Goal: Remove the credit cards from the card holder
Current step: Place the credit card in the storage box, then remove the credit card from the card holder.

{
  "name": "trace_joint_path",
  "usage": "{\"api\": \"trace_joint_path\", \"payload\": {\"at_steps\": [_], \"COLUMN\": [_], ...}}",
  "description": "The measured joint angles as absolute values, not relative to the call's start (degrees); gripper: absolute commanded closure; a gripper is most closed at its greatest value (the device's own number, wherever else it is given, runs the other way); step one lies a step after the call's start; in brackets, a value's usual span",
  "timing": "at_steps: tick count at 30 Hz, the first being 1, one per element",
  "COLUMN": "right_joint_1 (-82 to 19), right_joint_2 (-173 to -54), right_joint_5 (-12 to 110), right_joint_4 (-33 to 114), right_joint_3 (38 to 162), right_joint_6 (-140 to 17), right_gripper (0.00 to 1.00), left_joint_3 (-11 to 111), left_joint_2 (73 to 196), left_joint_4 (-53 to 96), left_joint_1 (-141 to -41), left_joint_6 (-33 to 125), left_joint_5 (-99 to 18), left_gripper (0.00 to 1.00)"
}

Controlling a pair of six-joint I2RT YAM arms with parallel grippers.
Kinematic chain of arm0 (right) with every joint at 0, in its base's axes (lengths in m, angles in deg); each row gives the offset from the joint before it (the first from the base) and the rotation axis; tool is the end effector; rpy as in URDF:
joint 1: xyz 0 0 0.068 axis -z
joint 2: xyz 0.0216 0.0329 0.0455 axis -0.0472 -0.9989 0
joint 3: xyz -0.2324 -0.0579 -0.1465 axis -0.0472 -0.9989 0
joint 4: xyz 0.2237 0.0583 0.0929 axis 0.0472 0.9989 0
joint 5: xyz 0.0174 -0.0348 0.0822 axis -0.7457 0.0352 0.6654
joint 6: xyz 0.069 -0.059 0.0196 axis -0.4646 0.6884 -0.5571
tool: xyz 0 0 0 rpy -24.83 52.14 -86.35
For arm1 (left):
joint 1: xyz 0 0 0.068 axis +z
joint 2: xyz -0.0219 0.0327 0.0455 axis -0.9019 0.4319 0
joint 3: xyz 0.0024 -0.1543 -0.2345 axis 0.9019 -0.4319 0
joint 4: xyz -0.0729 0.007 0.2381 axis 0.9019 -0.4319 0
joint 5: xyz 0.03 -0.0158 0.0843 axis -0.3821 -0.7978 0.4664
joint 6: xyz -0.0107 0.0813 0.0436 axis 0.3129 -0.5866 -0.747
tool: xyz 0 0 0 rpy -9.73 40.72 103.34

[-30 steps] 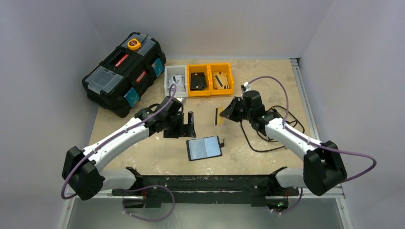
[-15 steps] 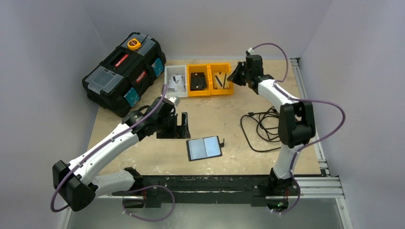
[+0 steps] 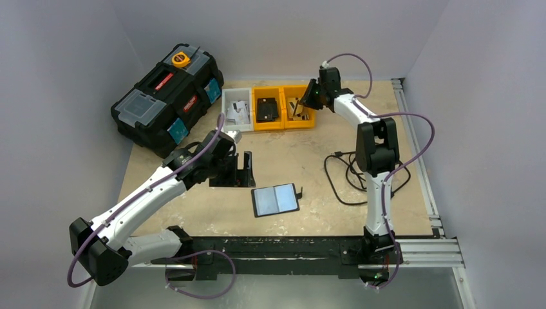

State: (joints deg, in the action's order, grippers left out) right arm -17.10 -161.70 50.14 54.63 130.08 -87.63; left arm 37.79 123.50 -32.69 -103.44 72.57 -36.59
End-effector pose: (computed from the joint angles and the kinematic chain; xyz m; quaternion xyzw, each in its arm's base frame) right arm 0.5317 0.1490 0.1916 0.1116 0.8898 0.2356 0.3745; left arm 0.1700 -0.1458 0.2703 0.0173 0.9561 -0.2089 0.2050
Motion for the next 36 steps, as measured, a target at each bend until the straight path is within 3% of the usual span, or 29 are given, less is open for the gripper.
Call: {"api": "trace_joint_path", "payload": {"at_steps": [10, 13, 19, 29, 36], "right_joint_1": [-17.1, -17.1, -18.2, -30.0, -42.0], "right_joint_2": [-161.6, -160.9, -149.8, -121.9, -112.9], "right_joint_5": [49.9, 49.0, 46.9, 45.3, 42.5], "right_joint_4": [58.7, 60.1, 61.5, 57.8, 57.0], "right_joint_3": [134.1, 133.9, 122.3, 94.9, 81.3], "right_joint_6": [-87.4, -87.5, -87.8, -90.4, -95.0], "right_gripper": [0.54, 0.44, 0.26, 0.25, 0.29], "left_joint_3": [37.8, 37.8, 37.8, 36.4, 33.1], "left_joint_2": [123.5, 123.5, 123.5, 123.5, 123.5], "left_joint_4": [-32.7, -32.6, -32.3, -30.8, -29.8], "left_joint_1": [-103.4, -103.4, -103.0, -99.0, -95.3], "left_joint_6": [72.6, 72.6, 72.6, 72.8, 73.2], "left_joint_5": [-36.6, -36.6, -36.7, -37.0, -37.5], "left_gripper": [0.11, 0.11, 0.11, 0.11, 0.11]}}
